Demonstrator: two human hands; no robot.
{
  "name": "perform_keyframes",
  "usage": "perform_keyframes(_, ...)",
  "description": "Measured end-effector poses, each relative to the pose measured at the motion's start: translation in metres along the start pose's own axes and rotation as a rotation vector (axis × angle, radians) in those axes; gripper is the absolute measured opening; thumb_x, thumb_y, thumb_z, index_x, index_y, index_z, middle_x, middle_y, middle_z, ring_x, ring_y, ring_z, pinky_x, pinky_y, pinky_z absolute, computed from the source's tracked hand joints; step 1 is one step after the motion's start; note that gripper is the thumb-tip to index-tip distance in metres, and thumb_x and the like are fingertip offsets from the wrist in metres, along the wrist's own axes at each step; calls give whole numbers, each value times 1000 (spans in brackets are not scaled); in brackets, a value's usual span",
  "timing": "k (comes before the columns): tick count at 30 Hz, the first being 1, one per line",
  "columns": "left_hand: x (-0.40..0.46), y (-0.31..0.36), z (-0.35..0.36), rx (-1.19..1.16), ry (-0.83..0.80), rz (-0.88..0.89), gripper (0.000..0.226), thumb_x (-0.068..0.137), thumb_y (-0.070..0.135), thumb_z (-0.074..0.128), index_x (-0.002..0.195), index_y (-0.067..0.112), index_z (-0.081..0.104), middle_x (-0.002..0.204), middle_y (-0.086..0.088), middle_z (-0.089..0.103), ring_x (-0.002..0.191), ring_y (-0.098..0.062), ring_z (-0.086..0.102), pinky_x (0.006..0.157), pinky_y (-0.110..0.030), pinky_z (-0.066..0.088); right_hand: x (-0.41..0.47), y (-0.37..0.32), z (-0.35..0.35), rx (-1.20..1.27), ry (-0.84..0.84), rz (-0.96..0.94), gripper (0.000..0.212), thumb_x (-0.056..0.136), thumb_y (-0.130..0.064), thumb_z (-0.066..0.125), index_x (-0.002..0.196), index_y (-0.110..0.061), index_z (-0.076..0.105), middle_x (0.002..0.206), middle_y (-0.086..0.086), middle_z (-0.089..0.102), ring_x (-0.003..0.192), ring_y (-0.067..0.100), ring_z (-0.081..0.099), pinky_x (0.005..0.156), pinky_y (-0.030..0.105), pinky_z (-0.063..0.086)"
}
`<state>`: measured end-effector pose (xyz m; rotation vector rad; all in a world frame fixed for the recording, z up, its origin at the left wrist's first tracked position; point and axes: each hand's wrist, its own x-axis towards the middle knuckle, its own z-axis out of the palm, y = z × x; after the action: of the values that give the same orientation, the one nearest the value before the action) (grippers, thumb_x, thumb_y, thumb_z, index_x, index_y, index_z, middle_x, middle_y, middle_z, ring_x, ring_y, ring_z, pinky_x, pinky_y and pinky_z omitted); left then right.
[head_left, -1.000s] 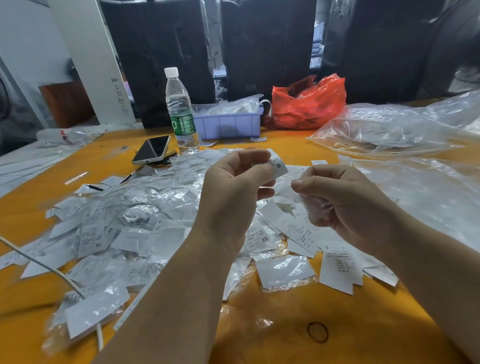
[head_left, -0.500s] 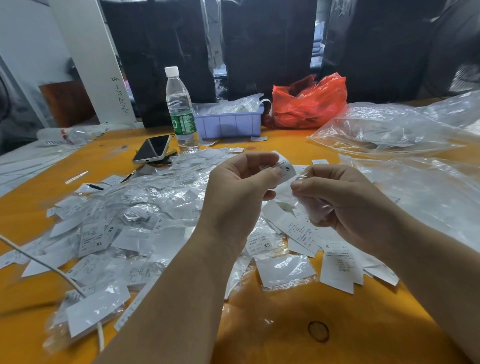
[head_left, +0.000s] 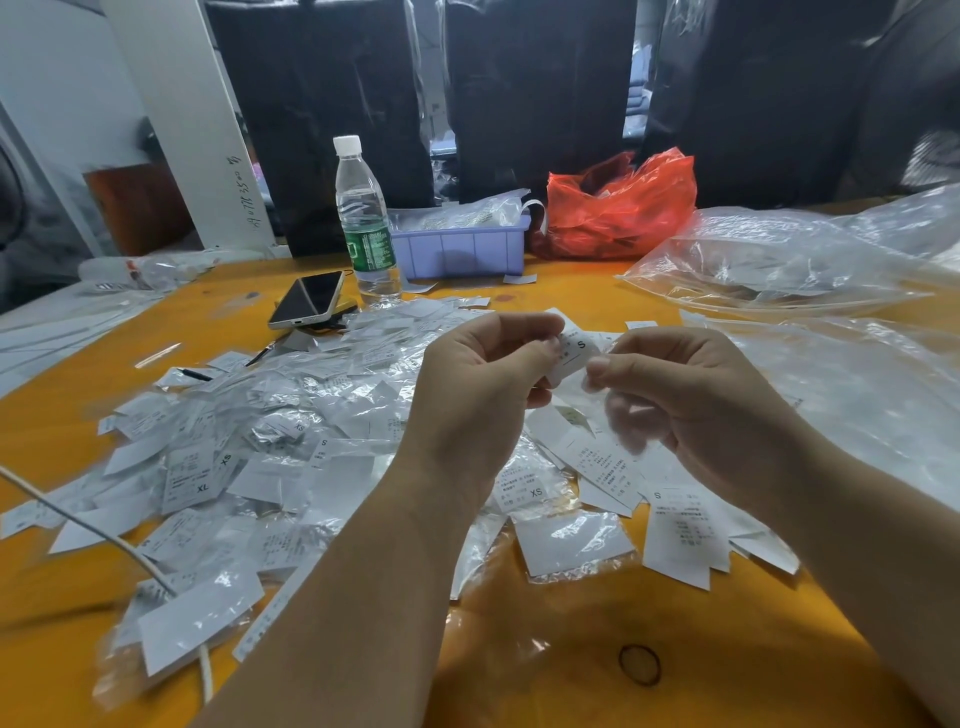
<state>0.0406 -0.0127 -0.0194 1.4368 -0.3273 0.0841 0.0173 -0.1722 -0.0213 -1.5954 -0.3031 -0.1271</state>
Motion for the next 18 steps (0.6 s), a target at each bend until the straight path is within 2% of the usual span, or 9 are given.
perform_keyframes(3,0,-1,0,11,2,20,17,88,6,67,85,21,75,83,-2,75,71,-11,66,62,-21,52,-1,0,0,28,-10,-11,17,79,-8,67,79,9,64,59,3,64,44,13,53,41,23,43)
perform_keyframes(7,-1,-3,1,-3,6,31,13,86,6,70,92,18,73,85,-4,73,69,-10,66,57,-21,51,0,-1,0,21,-1,-11,27,69,-14,72,79,10,66,70,21,63,45,15,54,40,23,42)
perform_keyframes(11,-1,-3,2,-76,-37,-32,23,85,8,70,105,19,66,92,-5,75,75,-13,69,59,-22,52,0,0,0,27,10,4,24,71,-5,73,83,13,63,75,23,60,47,16,52,41,24,42)
perform_keyframes(15,1,-3,1,-125,-48,-89,33,84,9,70,114,20,61,93,-4,75,78,-14,70,62,-23,52,0,-2,2,78,20,28,30,61,-10,73,85,3,61,83,30,59,46,17,51,42,27,41)
perform_keyframes(18,3,-4,0,-151,-44,-113,37,83,8,71,116,19,59,89,-3,75,77,-14,70,61,-24,51,1,-2,3,121,35,35,35,58,-10,72,88,-1,57,81,25,60,45,17,50,41,28,41)
